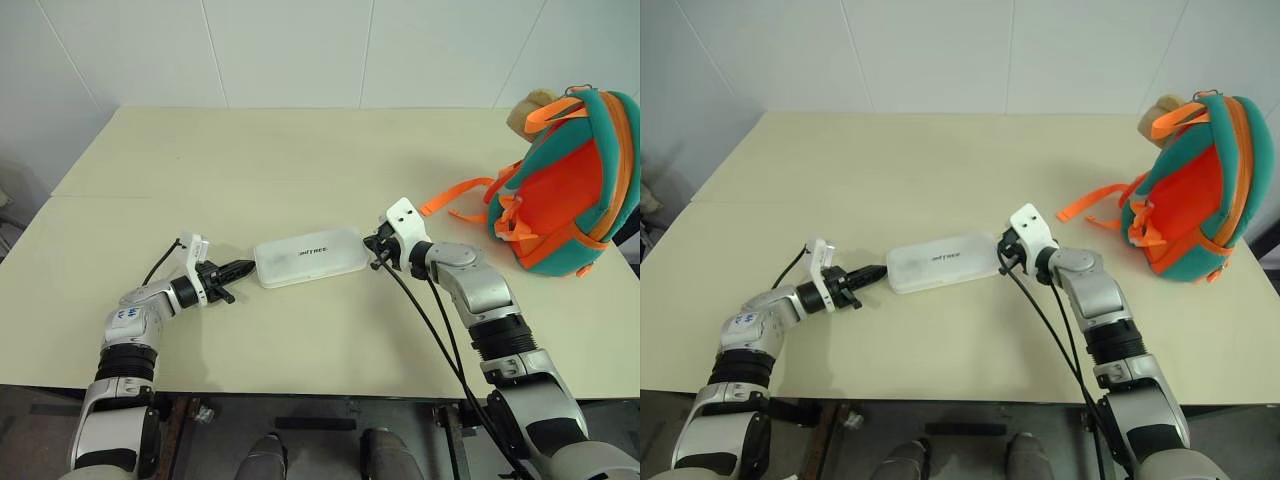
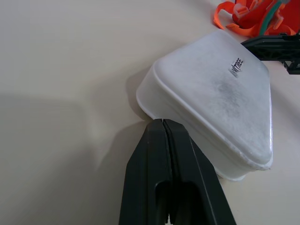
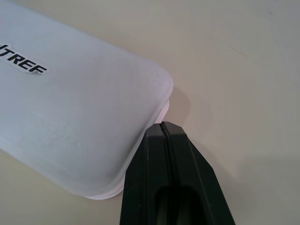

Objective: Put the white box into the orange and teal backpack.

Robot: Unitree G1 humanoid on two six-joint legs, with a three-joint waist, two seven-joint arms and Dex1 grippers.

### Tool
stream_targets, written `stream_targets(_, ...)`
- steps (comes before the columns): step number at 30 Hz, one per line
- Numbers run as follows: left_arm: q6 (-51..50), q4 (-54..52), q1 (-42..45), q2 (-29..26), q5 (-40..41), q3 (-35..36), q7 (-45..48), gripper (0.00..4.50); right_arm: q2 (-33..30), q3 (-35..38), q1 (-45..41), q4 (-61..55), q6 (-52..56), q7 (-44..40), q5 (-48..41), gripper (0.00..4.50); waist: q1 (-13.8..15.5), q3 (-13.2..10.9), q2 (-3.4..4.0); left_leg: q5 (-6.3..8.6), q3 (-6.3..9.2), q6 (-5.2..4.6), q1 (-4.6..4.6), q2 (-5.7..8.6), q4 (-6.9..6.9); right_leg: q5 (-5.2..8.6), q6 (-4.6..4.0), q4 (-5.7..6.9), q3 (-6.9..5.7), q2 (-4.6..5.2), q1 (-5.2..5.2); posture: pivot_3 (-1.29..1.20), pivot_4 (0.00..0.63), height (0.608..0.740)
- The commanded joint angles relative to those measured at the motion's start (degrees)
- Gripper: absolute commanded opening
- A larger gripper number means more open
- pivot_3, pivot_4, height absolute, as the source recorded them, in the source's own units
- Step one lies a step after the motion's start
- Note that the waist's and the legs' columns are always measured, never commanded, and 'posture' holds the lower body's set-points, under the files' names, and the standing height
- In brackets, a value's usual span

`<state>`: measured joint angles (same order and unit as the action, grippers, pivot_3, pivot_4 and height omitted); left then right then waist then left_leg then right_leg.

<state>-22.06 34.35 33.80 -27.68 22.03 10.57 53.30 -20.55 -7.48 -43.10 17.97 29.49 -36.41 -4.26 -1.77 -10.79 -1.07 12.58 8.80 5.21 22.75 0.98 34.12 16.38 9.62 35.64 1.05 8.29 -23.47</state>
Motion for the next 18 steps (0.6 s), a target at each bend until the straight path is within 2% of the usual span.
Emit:
stream_targets(1,0.54,0.37,0.85,0.9,-0.84,-1.54,0.73,0.01,-0.45,-0.12,-0.4,-3.68,0.58,-0.97,-0.24,0.0,0.09,0.0,0.0,0.0,0.0,0.0,0.0,0.0,0.0,0.0,0.0,0.0,0.0,0.0,0.01,0.0,0.15,0.74)
stream_targets(18,-2.47,-6.01,-1.21,-1.02,-3.39,-7.28,6.17,0.01,-7.13,-2.39,5.12,-16.42,10.04,-11.26,-2.41,0.0,0.11,0.0,0.0,0.0,-0.02,-0.01,0.01,0.0,-0.04,0.0,0.0,-0.09,0.0,0.0,0.02,0.0,0.15,0.74)
